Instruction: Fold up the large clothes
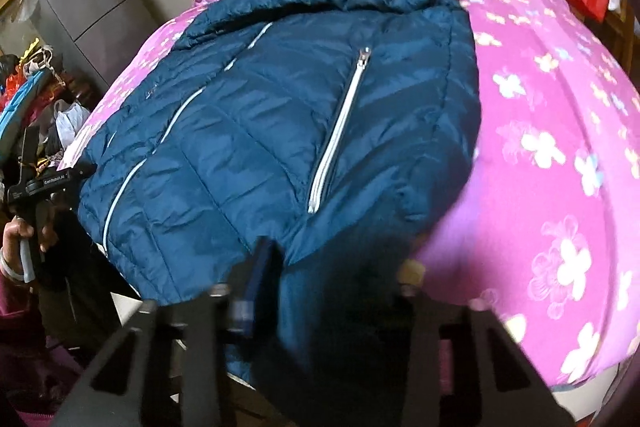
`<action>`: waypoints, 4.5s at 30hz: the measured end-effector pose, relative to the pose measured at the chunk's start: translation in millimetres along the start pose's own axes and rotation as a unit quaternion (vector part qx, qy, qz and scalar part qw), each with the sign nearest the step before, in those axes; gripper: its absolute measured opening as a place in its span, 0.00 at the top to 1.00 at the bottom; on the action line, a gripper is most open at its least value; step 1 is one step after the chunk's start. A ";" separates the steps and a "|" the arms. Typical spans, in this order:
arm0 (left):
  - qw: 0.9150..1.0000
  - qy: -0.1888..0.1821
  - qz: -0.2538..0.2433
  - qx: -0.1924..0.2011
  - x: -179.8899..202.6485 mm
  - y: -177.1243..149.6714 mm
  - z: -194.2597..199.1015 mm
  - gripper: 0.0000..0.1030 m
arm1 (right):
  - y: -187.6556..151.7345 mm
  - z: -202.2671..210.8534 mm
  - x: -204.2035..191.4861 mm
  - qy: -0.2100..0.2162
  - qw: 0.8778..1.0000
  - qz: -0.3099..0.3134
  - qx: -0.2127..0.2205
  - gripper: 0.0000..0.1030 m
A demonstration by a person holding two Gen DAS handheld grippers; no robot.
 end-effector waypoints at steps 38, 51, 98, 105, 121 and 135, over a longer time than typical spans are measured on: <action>0.980 0.008 0.002 0.197 87.0 286.7 49.0 1.00 | 277.3 54.1 65.0 -0.020 0.979 -0.059 0.195 0.78; 0.983 -0.077 0.065 0.151 79.8 365.0 -57.8 0.84 | 389.9 -86.3 153.7 -0.065 0.969 -0.175 0.159 0.78; 0.987 0.040 0.011 0.158 132.1 378.4 -108.5 0.45 | 447.8 -136.2 68.9 -0.157 0.980 -0.014 0.122 0.13; 0.988 0.096 -0.003 0.122 142.9 390.2 -151.6 0.41 | 445.8 -173.7 118.1 -0.189 0.977 -0.055 0.085 0.09; 0.988 0.082 0.005 0.133 136.1 383.7 -162.1 0.36 | 449.8 -138.4 63.3 -0.144 0.978 -0.059 0.142 0.18; 0.988 0.063 0.020 0.142 130.2 381.2 -163.6 0.36 | 483.1 -248.2 -38.3 -0.097 0.993 0.029 0.056 0.18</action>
Point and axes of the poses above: each gripper's, at about its wrist camera, not at the fingertips, and z roughly against the way its jaws point, x to its right, y to its top, the point moved 4 cm from there along -z, roughly the way its jaws point, and after that the axes turned 5 degrees about -x, right-handed, at the moved point
